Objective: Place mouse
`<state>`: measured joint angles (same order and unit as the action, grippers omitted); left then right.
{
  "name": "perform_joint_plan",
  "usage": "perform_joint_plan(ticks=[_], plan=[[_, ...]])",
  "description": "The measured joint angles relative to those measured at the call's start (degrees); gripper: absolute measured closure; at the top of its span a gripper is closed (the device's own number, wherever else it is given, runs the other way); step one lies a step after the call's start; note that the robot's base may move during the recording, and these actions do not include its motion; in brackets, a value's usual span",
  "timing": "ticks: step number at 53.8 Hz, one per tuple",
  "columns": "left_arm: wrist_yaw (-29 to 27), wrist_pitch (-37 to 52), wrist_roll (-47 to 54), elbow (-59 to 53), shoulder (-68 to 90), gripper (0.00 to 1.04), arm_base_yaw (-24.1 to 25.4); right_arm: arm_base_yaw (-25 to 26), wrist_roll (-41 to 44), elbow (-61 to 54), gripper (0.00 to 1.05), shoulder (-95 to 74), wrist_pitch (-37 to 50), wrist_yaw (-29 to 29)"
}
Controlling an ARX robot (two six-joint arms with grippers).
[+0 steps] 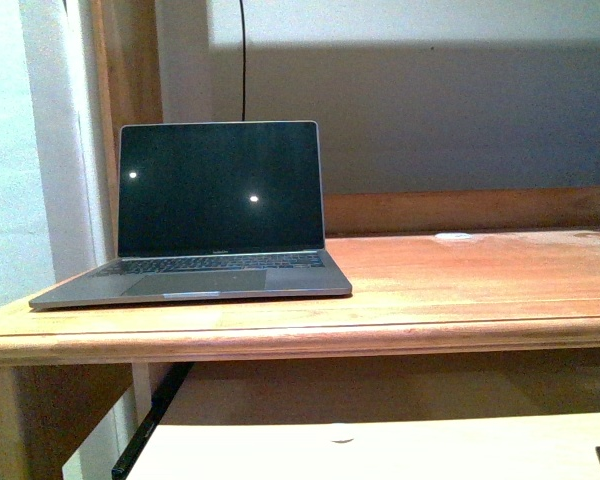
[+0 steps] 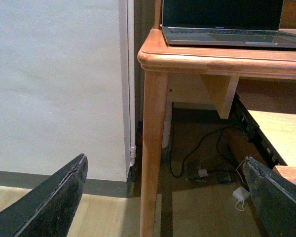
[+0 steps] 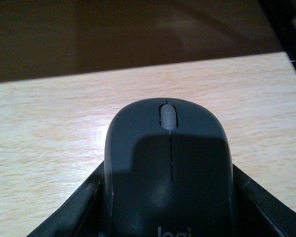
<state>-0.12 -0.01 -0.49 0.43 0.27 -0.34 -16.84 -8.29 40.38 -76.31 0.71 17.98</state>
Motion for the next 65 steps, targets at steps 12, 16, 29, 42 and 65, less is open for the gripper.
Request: perform_joint_plan(ticks=[12,16,29,42,65], plan=[[0.0,0.0,0.0,0.0,0.0,0.08,0.0,2.4,-0.1,1.0,0.49,12.2,-7.4,-3.5],[0.0,0.0,0.0,0.0,0.0,0.08,0.0,1.7,-0.3,3.9,0.49,13.1,-8.6,-3.9],[0.0,0.0,0.0,0.0,0.0,0.08,0.0,-4.5,-1.2,17.5,0.49,5.0,-5.1,-1.4],[0.0,0.0,0.0,0.0,0.0,0.08,0.0,-9.2,0.2,33.5,0.49,-13.9,-2.5,3.8],[0.0,0.0,0.0,0.0,0.0,0.08,0.0,-8.7,2.6,47.9,0.49,-31.7,-2.0,8.6]])
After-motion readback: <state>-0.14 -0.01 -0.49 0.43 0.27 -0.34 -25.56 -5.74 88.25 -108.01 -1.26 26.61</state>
